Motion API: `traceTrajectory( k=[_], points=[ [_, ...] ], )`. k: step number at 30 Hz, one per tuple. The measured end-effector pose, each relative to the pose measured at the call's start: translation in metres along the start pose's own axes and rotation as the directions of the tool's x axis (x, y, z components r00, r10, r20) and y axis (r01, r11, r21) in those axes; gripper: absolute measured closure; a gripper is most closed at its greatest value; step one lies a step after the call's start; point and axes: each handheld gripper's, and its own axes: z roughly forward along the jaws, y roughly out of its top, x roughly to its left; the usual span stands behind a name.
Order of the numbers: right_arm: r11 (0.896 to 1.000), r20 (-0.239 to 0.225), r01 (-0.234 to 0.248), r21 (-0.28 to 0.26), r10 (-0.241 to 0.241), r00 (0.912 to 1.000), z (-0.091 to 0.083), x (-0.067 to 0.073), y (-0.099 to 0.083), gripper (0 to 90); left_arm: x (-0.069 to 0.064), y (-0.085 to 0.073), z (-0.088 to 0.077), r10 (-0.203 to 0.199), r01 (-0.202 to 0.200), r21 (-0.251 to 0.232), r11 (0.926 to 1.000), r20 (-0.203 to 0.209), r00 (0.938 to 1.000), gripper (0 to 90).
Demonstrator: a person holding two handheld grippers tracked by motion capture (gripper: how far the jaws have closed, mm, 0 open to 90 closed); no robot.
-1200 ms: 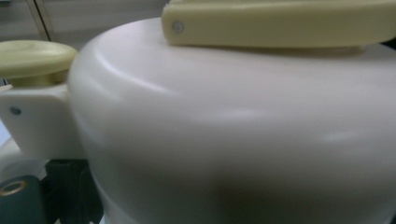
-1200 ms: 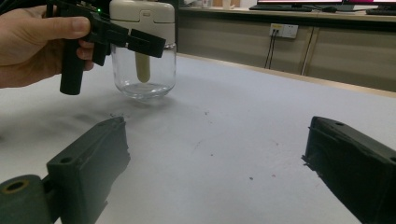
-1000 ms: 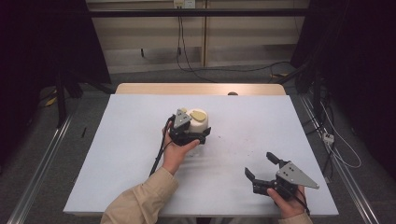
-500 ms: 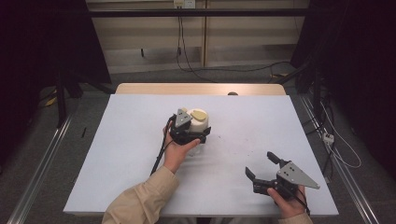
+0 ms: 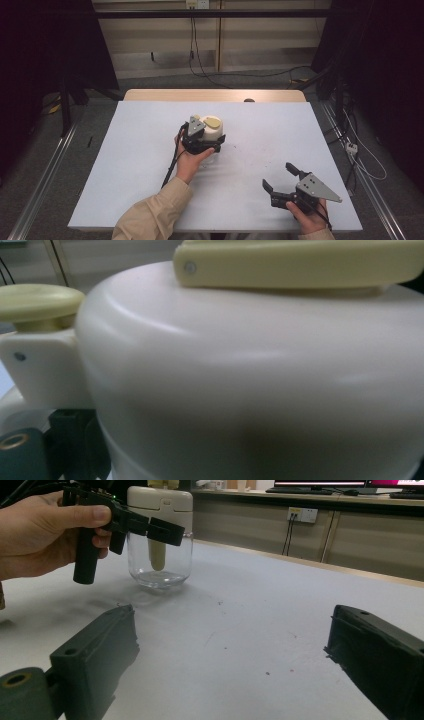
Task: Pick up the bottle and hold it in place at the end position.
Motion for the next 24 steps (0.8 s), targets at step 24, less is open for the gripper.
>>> traceTrajectory(
  k=[24],
  points=[
    [1.000,-0.006,0.003,-0.002,-0.003,1.0000,0.000,0.000,0.000,5.2,0.000,0.000,0.015,0.003,-0.003,0.003,1.0000,-0.030,0.9995,5.4]
  ],
)
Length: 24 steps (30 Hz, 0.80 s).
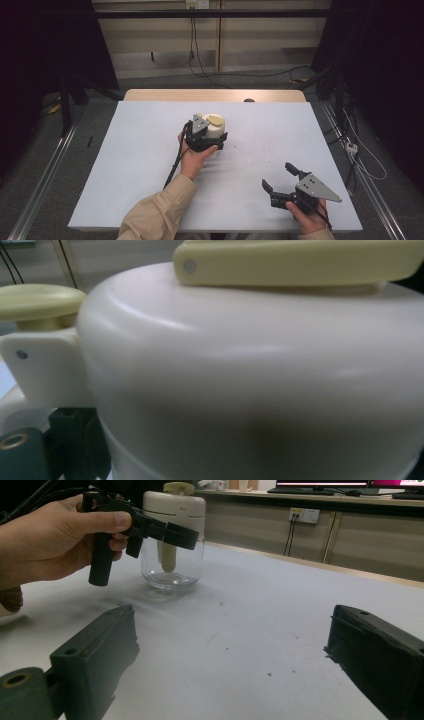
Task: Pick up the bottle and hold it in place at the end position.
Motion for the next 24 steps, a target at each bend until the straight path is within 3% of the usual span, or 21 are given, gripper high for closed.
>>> traceTrajectory(
  k=[15,24],
  points=[
    [1.000,-0.001,0.001,0.000,-0.001,1.0000,0.0003,0.0007,0.0002,5.2,0.0010,-0.0033,0.0057,-0.007,0.006,-0.010,0.9999,-0.013,0.9999,5.4],
    [1.000,-0.005,0.002,-0.001,-0.002,1.0000,0.0005,0.0008,0.0002,5.2,-0.0001,-0.0053,0.0079,0.011,-0.011,-0.005,0.9999,-0.014,0.9998,5.4]
  ],
)
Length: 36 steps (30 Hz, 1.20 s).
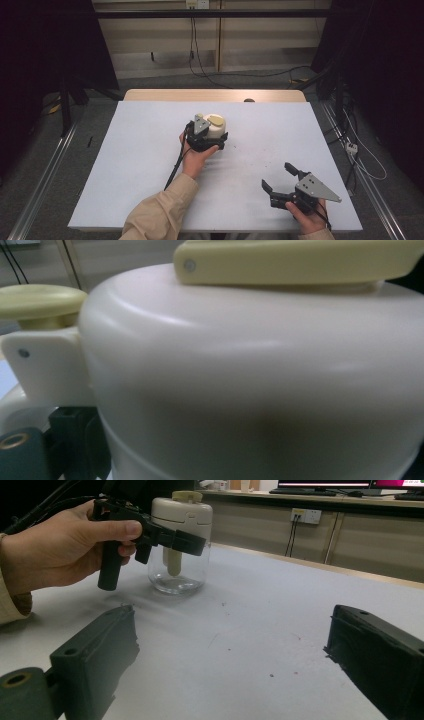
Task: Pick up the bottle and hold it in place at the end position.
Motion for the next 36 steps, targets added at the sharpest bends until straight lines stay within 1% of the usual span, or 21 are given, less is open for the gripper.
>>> traceTrajectory(
  k=[1,2,15,18,22,29,31,33,36],
  points=[
    [1.000,0.001,0.000,0.000,0.000,1.0000,0.0000,0.0000,0.0000,5.2,0.0002,0.0000,0.0002,0.005,-0.005,0.001,1.0000,0.003,1.0000,5.4],
    [1.000,-0.001,-0.001,-0.001,0.001,1.0000,0.0000,0.0000,0.0000,5.2,-0.0007,-0.0003,0.0006,-0.005,0.005,-0.004,1.0000,0.002,1.0000,5.4],
    [1.000,-0.004,0.002,-0.001,-0.002,1.0000,0.0004,0.0002,-0.0001,5.2,-0.0005,-0.0020,0.0022,-0.008,0.009,-0.014,0.9999,0.003,1.0000,5.4],
    [1.000,-0.005,0.003,-0.001,-0.003,1.0000,0.0002,0.0003,0.0000,5.2,-0.0005,-0.0023,0.0021,0.010,-0.010,-0.014,0.9999,0.006,0.9999,5.4],
    [1.000,-0.006,0.003,0.006,-0.002,1.0000,0.0013,0.0005,-0.0005,5.2,-0.0008,-0.0037,0.0013,0.012,-0.012,-0.017,0.9998,0.011,0.9999,5.3],
    [1.000,-0.011,0.010,0.013,-0.009,0.9999,0.0037,0.0016,-0.0002,5.2,0.0005,-0.0082,-0.0026,0.007,-0.007,-0.014,0.9999,0.016,0.9998,5.2],
    [1.000,-0.009,0.011,0.012,-0.011,0.9999,0.0049,0.0015,0.0000,5.2,0.0012,-0.0092,-0.0031,-0.011,0.012,-0.019,0.9998,0.022,0.9997,5.2],
    [1.000,-0.006,0.011,0.019,-0.011,0.9999,0.0060,0.0012,-0.0001,5.1,0.0012,-0.0098,-0.0036,0.002,-0.001,-0.016,0.9999,0.020,0.9998,5.2],
    [1.000,-0.007,0.008,0.018,-0.008,0.9999,0.0079,0.0015,0.0002,5.1,0.0015,-0.0099,-0.0034,0.002,-0.002,-0.017,0.9998,0.020,0.9998,5.2]
  ],
)
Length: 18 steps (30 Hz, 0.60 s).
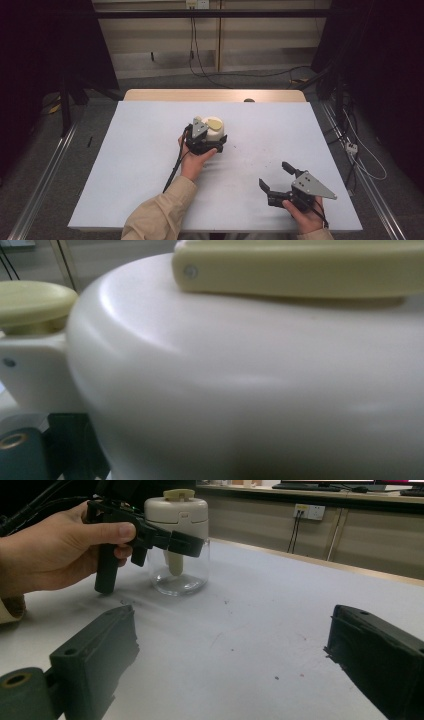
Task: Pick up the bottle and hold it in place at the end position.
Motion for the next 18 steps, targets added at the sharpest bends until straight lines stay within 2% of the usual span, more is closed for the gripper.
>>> traceTrajectory(
  k=[18],
  points=[
    [0.999,-0.040,-0.027,0.018,0.028,0.9988,0.024,0.001,0.007,4.7,-0.001,-0.001,0.000,0.004,-0.004,-0.003,1.0000,-0.004,1.0000,5.2]
  ],
)
